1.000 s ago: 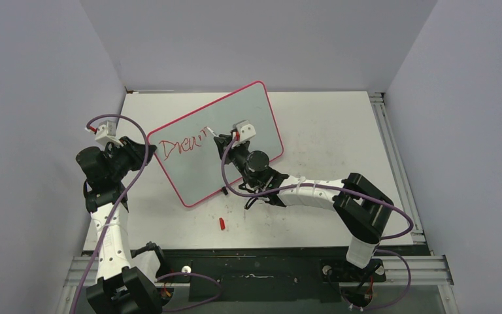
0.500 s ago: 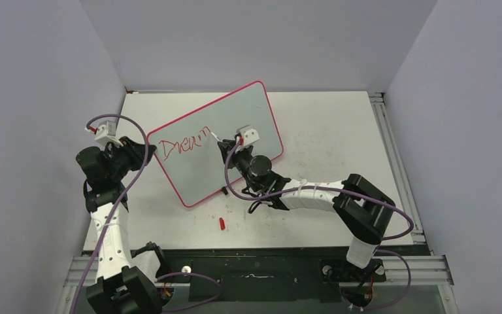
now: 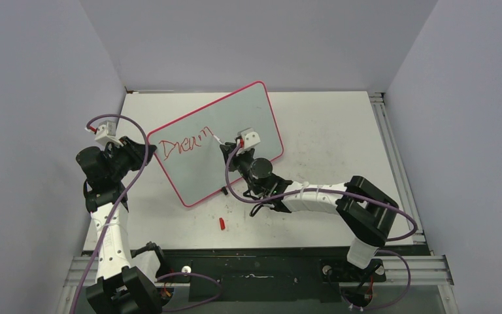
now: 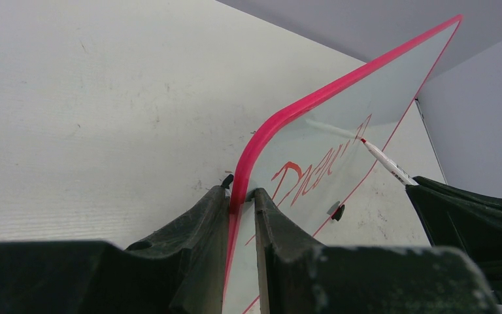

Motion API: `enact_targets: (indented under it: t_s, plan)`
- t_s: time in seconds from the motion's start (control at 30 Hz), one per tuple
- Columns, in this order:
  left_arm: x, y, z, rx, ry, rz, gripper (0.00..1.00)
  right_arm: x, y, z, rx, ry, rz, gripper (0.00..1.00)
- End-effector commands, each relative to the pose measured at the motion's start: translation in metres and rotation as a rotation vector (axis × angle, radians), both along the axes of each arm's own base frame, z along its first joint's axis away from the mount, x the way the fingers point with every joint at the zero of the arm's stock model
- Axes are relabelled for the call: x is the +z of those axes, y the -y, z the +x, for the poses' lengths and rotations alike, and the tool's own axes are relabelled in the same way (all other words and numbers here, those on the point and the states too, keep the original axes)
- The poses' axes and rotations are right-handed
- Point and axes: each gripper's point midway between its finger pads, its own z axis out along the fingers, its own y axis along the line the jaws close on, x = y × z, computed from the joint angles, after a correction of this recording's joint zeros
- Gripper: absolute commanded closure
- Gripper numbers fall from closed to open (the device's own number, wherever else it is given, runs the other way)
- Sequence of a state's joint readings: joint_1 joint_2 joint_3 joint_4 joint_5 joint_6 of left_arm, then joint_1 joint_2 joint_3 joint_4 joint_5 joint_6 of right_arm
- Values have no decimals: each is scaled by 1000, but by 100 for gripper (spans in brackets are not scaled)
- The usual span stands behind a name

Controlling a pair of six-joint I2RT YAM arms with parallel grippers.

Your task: Write a sentence on the whiteboard

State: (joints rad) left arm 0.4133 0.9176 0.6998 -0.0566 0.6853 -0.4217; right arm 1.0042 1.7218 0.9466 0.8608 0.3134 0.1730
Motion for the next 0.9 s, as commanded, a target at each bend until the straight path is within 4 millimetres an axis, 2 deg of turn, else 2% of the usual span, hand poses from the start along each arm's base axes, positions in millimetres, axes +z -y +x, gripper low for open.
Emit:
enact_targets:
  t_s: [0.0,0.13,0.27,0.57,0.87]
  plan:
    - [4,12,-2,-58,8,-5,81,36,10,-11,-10,51,42,95]
    - [4,11,-1,-58,8,-5,81,54,13,-14,-13,81,54,95]
    - [3,12,-1,-58,5,-7,81,62,14,-7,-14,97,58,95]
    - [2,11,-1,-58,0,-10,81,64,2,7,-7,113,52,95]
    - [2,13,-1,-64,-1,-11,81,60,0,14,-16,108,51,95]
